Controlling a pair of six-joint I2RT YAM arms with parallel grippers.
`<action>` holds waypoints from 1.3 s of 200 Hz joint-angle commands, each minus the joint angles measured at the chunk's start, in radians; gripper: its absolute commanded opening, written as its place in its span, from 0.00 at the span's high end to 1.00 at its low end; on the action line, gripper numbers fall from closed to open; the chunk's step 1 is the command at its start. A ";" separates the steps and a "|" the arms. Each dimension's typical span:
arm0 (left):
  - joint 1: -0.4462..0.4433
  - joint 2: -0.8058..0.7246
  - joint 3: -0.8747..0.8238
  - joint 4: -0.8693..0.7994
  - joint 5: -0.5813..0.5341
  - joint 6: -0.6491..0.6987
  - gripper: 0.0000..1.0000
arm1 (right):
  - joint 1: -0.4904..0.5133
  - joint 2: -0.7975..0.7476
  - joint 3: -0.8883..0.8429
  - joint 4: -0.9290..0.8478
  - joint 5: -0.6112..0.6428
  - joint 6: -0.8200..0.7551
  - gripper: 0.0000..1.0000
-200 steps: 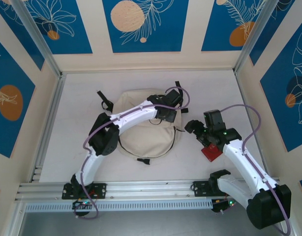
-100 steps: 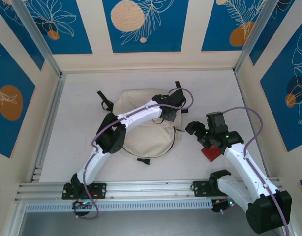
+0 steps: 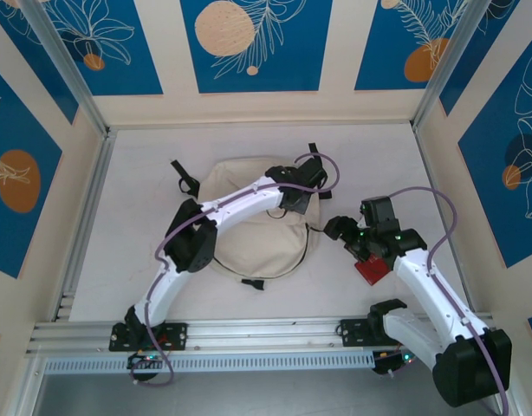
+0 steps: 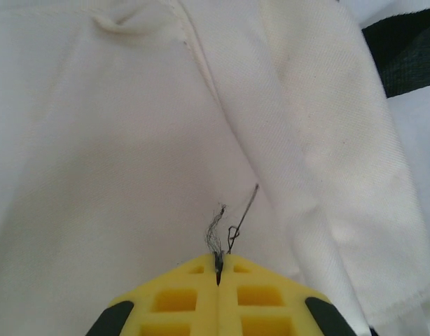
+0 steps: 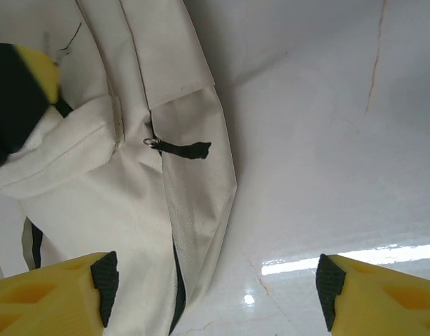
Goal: Pack the student bag
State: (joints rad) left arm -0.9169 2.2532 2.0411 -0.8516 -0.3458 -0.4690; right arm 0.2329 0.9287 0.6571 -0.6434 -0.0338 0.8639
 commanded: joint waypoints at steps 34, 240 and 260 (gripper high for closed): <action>-0.011 -0.185 -0.135 0.077 0.013 0.031 1.00 | -0.011 0.095 0.057 0.110 -0.167 -0.033 0.26; 0.009 -0.312 -0.316 0.198 -0.018 0.020 1.00 | 0.019 0.711 0.297 0.387 -0.537 -0.095 0.70; 0.014 -0.323 -0.327 0.194 -0.031 0.024 1.00 | 0.019 0.710 0.296 0.368 -0.501 -0.085 0.84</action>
State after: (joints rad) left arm -0.9138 1.9827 1.7313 -0.6464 -0.3420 -0.4618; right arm 0.2432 1.6279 0.9604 -0.2615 -0.5243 0.7753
